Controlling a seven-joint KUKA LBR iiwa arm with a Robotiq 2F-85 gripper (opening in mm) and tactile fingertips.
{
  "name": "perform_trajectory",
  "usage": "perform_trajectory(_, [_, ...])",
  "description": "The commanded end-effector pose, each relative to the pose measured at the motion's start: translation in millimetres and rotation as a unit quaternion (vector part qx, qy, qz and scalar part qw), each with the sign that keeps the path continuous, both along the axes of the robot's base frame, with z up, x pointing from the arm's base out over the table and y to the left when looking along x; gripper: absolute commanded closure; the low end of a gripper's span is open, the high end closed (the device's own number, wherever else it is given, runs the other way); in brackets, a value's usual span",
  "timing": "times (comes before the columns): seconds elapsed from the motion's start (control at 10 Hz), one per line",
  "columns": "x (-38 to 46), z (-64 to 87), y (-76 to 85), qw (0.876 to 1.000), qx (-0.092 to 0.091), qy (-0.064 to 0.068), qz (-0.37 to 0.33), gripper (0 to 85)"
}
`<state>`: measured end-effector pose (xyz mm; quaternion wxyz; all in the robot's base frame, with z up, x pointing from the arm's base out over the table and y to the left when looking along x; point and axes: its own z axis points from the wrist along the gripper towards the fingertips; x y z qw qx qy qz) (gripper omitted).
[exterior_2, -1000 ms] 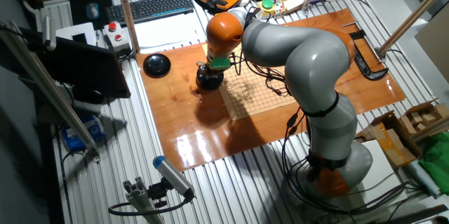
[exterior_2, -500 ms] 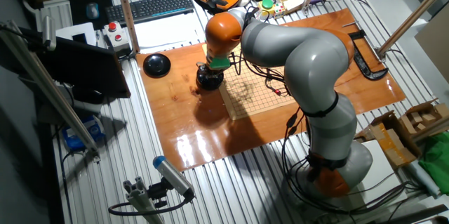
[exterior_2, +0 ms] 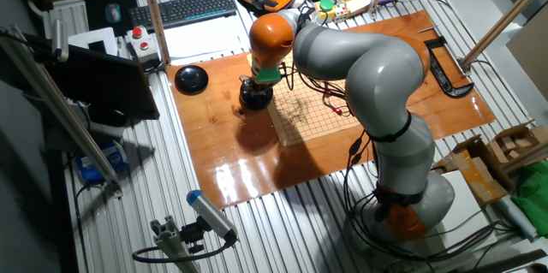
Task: Play the first move as black on the 3-4 point in the upper right corner of the Go board
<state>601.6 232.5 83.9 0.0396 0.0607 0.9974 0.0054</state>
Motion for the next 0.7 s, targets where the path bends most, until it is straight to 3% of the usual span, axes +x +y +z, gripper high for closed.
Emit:
perform_trajectory(0.0, [0.1, 0.1, -0.2, 1.0, -0.002, 0.0, -0.001, 84.3])
perform_trajectory(0.2, [0.3, 0.6, 0.2, 1.0, 0.006, -0.007, -0.001, 84.0])
perform_trajectory(0.4, [0.9, 1.6, -0.7, 1.0, 0.005, -0.014, 0.001, 63.7])
perform_trajectory(0.5, [1.5, 0.9, -0.5, 1.0, 0.006, -0.022, -0.007, 48.0])
perform_trajectory(0.6, [2.7, 0.2, 0.0, 1.0, 0.006, -0.024, -0.013, 43.7])
